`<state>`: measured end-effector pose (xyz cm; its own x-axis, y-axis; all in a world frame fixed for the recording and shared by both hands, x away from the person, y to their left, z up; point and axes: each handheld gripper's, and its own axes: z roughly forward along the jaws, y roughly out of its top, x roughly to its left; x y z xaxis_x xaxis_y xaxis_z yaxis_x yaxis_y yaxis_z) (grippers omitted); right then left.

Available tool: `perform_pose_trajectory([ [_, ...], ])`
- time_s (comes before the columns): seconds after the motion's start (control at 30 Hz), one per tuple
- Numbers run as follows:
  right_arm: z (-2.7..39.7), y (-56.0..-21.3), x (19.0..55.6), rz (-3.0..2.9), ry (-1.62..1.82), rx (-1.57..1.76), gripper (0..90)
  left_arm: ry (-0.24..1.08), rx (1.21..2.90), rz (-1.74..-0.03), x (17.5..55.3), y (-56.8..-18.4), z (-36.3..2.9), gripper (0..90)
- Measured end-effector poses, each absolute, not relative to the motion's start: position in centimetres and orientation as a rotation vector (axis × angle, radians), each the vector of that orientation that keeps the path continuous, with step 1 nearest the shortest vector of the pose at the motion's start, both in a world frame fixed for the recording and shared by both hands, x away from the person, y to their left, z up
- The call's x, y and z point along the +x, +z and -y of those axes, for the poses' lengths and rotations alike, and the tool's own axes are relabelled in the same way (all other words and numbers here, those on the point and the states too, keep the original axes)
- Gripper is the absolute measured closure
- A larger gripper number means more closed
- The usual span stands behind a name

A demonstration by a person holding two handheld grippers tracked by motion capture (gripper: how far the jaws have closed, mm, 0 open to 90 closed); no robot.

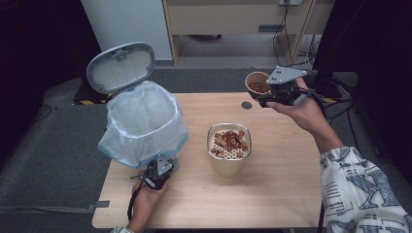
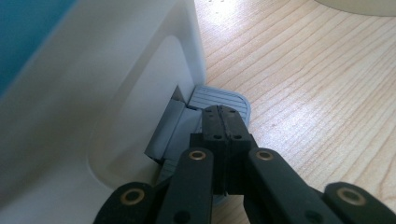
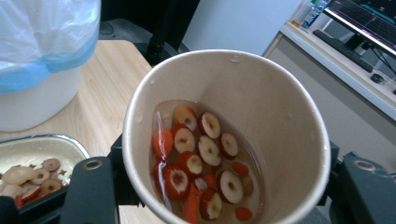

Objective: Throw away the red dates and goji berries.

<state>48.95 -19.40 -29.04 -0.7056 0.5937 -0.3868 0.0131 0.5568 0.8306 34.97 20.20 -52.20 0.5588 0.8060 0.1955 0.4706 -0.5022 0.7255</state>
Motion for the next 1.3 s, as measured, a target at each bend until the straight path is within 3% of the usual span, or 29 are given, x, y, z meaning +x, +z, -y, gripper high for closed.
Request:
perform_pose_trajectory([
  [1.3, 16.5, -29.4, 46.0, -2.105, 0.965, 0.270, 34.9, 0.705, 2.181, -1.016, 35.0, -52.2, -20.2, 89.3],
])
